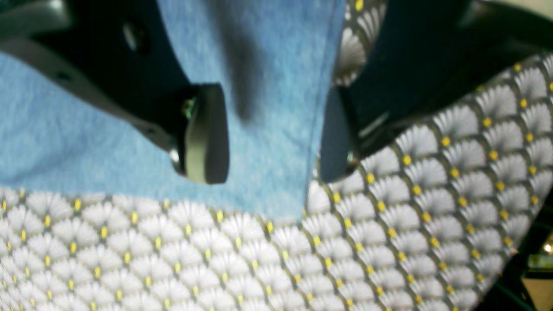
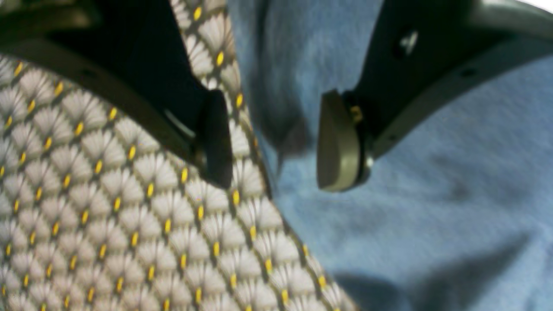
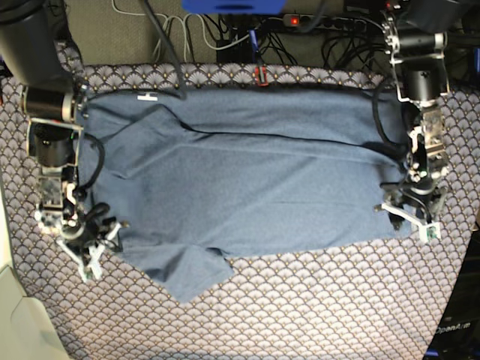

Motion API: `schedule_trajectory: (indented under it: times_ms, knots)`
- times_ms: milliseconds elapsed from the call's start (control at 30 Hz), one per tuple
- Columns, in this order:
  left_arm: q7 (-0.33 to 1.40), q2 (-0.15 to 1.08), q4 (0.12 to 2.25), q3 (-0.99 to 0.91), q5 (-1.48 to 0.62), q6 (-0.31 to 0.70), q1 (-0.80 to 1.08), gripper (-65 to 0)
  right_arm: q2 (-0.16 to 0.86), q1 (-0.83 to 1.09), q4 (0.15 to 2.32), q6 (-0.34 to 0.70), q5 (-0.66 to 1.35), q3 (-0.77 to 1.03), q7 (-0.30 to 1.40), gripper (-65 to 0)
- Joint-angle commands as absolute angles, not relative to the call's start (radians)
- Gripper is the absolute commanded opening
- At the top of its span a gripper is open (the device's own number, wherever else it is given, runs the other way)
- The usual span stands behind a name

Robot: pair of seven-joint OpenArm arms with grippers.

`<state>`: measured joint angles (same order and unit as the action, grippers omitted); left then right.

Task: Fold the T-shirt properly
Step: 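Move both grippers to the shirt's side edges near the sleeves, then grasp the shirt's side edges with both grippers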

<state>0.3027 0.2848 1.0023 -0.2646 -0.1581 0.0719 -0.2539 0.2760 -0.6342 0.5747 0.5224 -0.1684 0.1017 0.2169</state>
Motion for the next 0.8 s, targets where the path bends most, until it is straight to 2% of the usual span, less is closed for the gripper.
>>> schedule_trajectory:
  times_ms: [0, 767]
  knots:
    - [0.278, 0.3, 1.03, -0.268, -0.159, 0.07, -0.277, -31.4, 0.286, -0.668, 0.59, 0.51, -0.156, 0.104, 0.189, -32.8]
    - [0.278, 0.309, 1.033, -0.269, -0.157, 0.067, -0.26, -31.4, 0.282, -0.621, 0.588, 0.51, -0.154, 0.099, 0.189, -33.0]
